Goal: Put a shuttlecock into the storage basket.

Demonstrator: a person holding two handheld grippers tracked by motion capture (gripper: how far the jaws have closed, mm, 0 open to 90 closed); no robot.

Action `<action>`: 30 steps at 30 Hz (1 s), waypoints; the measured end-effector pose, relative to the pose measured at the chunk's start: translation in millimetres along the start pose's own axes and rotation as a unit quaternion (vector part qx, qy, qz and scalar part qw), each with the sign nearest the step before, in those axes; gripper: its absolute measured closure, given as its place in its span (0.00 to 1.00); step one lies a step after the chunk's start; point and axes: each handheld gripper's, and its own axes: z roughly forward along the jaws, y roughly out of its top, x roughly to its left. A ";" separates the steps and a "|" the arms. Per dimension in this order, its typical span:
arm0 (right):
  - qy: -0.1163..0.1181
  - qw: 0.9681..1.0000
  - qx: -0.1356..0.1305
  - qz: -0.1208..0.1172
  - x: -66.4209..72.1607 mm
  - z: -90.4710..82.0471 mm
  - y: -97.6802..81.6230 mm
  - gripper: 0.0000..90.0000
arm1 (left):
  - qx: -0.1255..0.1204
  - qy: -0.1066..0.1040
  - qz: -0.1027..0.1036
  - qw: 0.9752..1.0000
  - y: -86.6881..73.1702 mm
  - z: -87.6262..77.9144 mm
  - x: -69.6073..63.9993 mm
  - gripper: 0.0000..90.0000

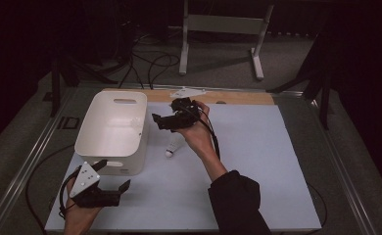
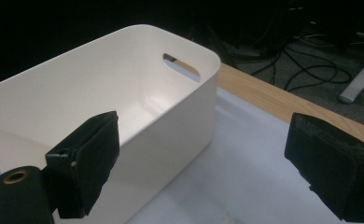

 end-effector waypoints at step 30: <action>-0.041 0.999 -0.005 0.026 -29.3 -15.0 -9.9 0.11 | 0.000 0.000 0.000 1.000 0.2 0.4 -1.0 0.01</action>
